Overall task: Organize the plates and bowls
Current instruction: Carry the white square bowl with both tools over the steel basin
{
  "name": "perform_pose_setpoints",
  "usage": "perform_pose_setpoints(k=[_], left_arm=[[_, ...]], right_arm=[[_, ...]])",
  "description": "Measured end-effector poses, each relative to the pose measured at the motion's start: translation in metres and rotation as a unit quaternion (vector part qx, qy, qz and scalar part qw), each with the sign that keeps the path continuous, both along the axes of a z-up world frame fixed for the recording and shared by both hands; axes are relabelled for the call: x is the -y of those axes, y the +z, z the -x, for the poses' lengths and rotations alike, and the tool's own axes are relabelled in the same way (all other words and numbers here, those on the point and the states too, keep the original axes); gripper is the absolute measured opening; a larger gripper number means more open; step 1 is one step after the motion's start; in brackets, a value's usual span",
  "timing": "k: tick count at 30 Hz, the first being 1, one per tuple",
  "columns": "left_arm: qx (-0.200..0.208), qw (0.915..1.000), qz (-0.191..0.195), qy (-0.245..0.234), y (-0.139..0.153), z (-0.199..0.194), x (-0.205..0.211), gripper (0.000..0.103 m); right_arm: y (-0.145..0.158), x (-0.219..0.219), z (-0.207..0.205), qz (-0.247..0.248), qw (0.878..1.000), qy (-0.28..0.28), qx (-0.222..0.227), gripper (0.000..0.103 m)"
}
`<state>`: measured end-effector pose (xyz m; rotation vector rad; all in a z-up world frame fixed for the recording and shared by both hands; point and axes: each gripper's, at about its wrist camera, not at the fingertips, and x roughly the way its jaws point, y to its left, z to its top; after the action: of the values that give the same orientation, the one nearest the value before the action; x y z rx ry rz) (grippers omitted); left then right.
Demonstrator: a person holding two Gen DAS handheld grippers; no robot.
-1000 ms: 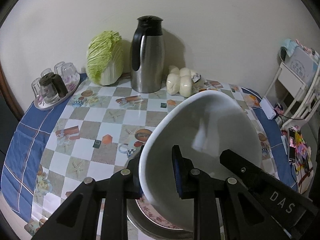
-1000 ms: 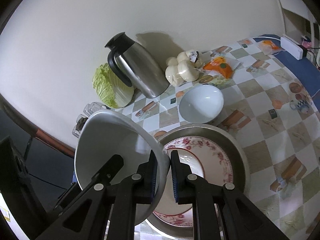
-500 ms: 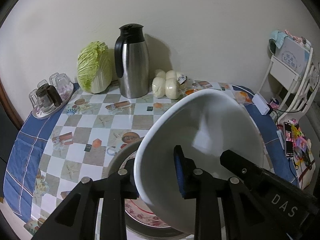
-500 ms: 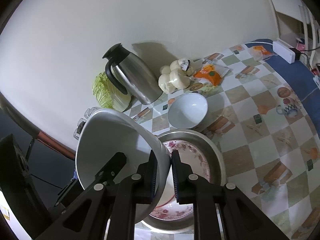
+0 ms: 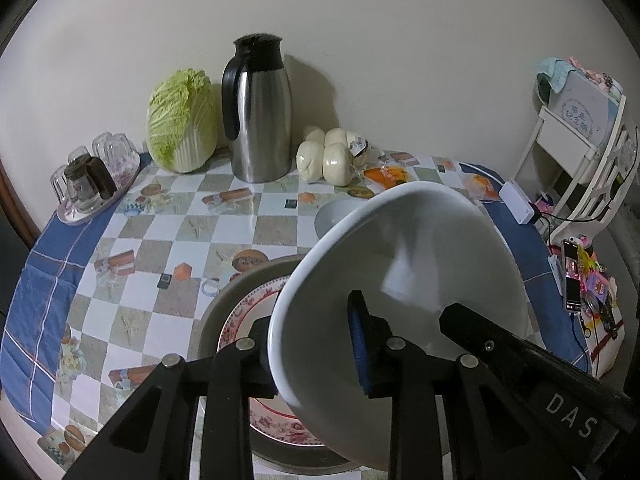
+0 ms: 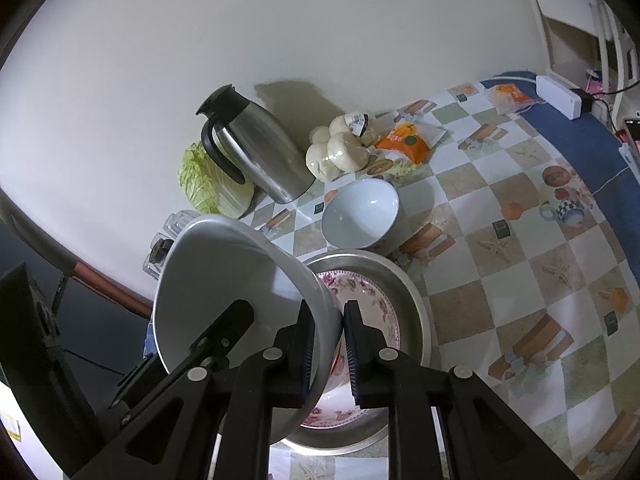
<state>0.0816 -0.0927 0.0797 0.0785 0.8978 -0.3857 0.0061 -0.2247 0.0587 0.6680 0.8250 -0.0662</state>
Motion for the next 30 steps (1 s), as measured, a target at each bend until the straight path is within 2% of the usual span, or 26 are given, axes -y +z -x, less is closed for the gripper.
perform_pose_setpoints(k=[10,30], left_arm=[[-0.032,0.9995,0.008,0.002,-0.011,-0.009,-0.009,0.028],[-0.080,0.9965,0.001,0.024,-0.034,-0.022,-0.035,0.028]], right_arm=[[-0.009,-0.008,-0.010,-0.001,1.000,0.008,-0.018,0.018],[-0.025,-0.038,-0.028,0.020,0.998,0.036,-0.051,0.018]])
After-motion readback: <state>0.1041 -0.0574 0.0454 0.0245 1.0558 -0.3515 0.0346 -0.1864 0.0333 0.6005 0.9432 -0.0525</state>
